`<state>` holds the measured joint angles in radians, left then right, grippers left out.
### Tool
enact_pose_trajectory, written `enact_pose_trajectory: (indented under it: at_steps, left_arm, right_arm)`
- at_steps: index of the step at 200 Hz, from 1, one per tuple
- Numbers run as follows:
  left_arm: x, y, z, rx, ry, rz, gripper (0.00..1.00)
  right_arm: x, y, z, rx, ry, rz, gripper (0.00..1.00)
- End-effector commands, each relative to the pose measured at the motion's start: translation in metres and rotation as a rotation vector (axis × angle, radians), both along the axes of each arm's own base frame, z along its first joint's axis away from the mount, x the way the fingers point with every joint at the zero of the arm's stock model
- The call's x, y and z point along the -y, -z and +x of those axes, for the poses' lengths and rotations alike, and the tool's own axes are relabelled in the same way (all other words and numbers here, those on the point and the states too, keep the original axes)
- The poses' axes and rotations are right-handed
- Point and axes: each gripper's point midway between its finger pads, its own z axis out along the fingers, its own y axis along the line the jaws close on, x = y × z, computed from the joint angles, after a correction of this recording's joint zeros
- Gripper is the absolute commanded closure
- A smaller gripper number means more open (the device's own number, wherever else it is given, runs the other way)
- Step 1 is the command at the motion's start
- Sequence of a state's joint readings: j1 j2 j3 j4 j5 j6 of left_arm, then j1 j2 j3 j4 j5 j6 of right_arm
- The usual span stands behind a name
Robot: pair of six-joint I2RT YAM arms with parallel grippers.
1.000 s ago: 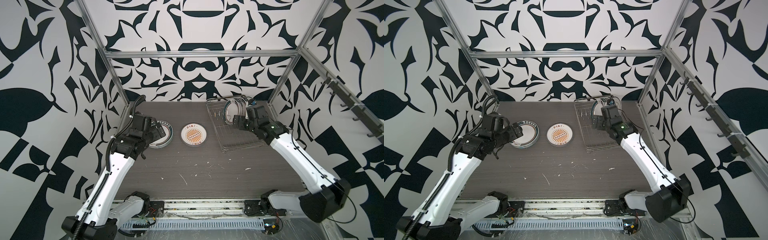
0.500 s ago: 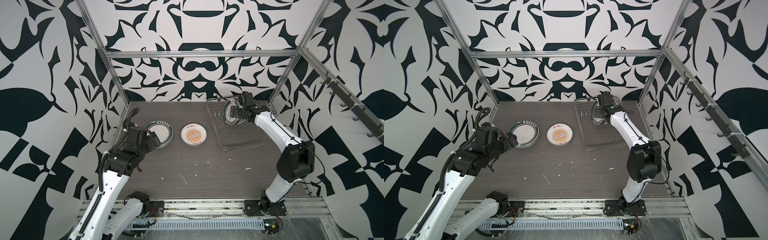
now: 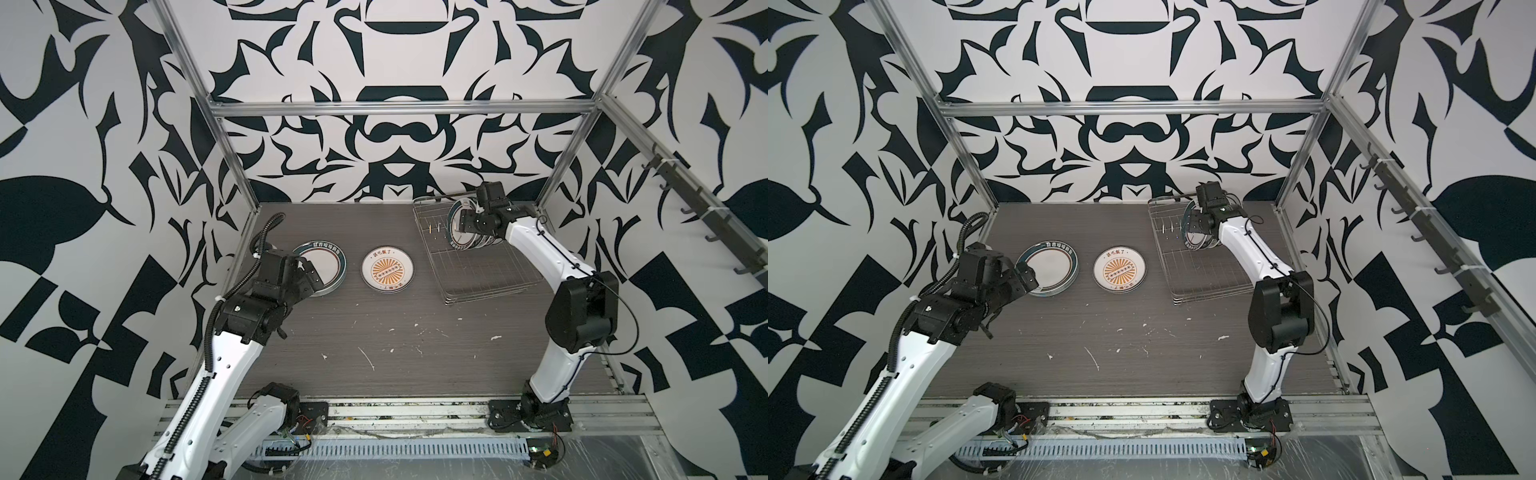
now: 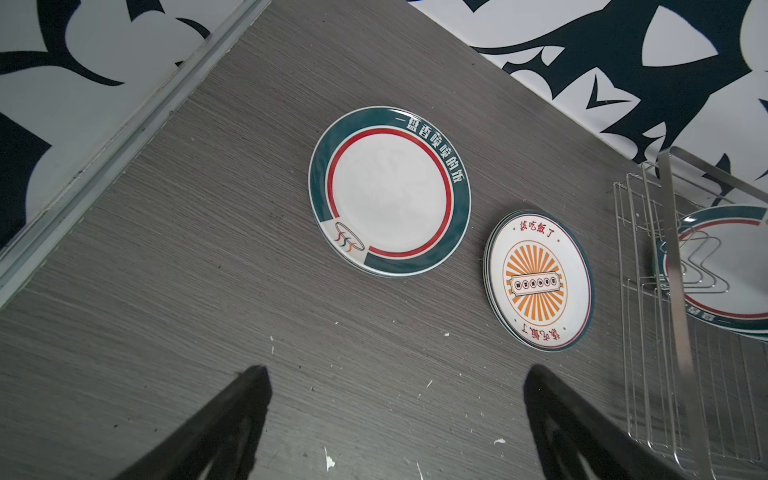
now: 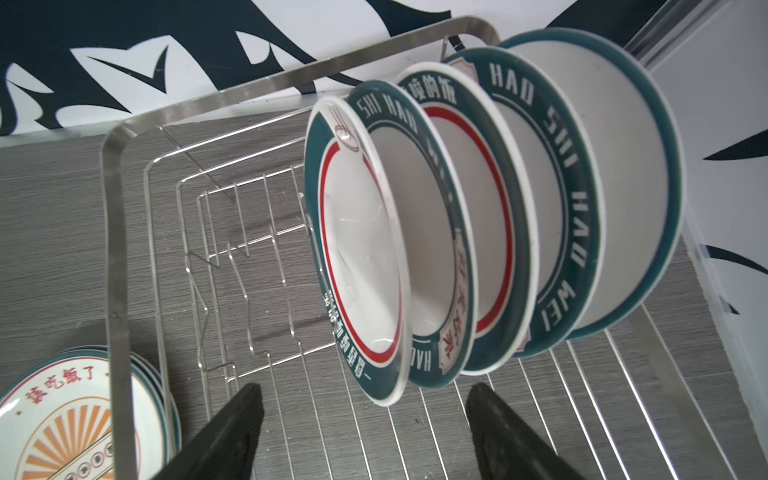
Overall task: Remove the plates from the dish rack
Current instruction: 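Grip the rim of the nearest green-rimmed plate in the rack with right gripper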
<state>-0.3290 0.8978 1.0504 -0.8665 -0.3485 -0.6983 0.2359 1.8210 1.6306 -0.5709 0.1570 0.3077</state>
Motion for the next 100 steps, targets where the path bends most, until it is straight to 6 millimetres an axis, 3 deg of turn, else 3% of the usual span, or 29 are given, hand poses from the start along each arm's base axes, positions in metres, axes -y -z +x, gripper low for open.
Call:
enact_pose_trajectory:
  at_steps: [1,100]
  left_arm:
    - [-0.004,0.01,-0.001,-0.023,-0.011,0.027,0.01]
    - [-0.013,0.02,-0.002,-0.068,-0.055,0.069,0.01]
  right_arm:
    - [-0.005,-0.015,0.008,0.04,-0.012,0.026,0.22]
    - [0.002,0.014,0.04,-0.007,-0.017,0.008,0.49]
